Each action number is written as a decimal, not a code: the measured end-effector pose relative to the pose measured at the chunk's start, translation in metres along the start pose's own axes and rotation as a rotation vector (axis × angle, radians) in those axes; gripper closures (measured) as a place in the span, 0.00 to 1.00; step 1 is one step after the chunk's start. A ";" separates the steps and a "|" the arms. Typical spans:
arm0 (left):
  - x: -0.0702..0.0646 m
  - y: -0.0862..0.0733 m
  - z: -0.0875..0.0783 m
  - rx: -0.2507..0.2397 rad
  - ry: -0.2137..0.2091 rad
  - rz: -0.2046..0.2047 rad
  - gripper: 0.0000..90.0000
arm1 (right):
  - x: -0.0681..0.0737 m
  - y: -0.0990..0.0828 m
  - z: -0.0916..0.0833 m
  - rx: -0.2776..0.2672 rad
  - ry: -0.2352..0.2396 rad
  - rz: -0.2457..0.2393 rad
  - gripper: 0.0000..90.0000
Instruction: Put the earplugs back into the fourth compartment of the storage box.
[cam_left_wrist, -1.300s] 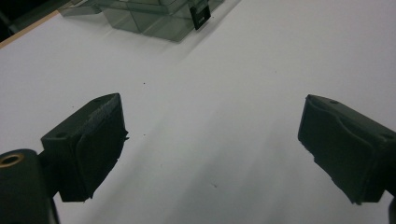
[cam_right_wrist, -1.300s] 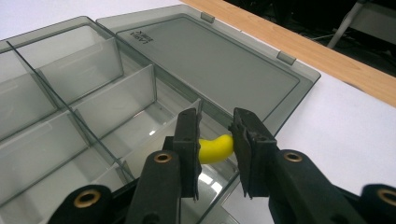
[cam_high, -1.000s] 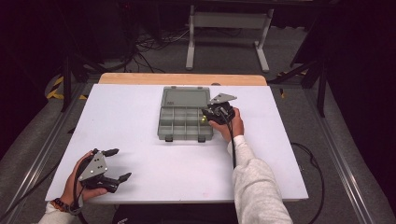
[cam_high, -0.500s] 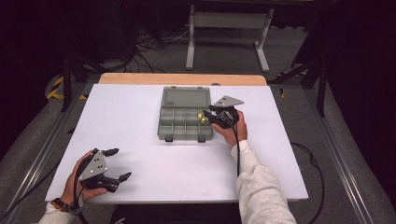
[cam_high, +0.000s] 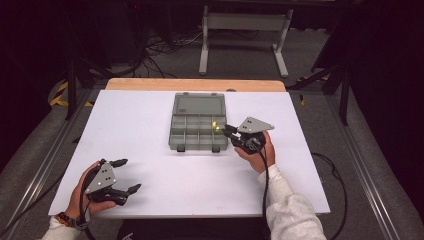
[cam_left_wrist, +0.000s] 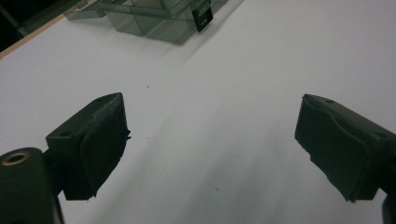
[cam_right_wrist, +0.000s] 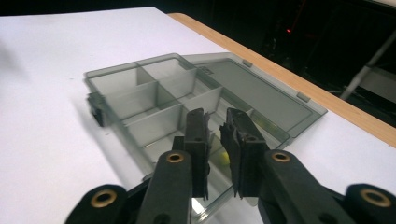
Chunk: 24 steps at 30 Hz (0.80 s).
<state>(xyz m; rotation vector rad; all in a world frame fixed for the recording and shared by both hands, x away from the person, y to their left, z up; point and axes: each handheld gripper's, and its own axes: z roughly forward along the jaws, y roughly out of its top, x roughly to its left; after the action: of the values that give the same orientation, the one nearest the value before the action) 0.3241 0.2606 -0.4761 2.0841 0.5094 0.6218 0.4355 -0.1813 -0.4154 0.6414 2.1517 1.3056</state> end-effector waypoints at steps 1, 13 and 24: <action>0.000 0.000 0.000 0.000 0.000 0.000 0.12 | 0.002 0.000 -0.004 0.003 0.001 -0.014 0.90; 0.000 0.000 0.000 -0.011 0.014 -0.007 0.17 | 0.019 -0.006 -0.022 0.022 0.036 -0.086 1.00; -0.001 0.002 -0.003 -0.012 0.008 0.014 0.55 | 0.032 -0.017 -0.034 0.068 0.054 -0.164 1.00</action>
<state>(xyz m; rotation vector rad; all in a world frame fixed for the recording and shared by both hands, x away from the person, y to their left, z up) 0.3222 0.2607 -0.4728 2.0760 0.4943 0.6397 0.3872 -0.1897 -0.4245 0.4490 2.2488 1.1795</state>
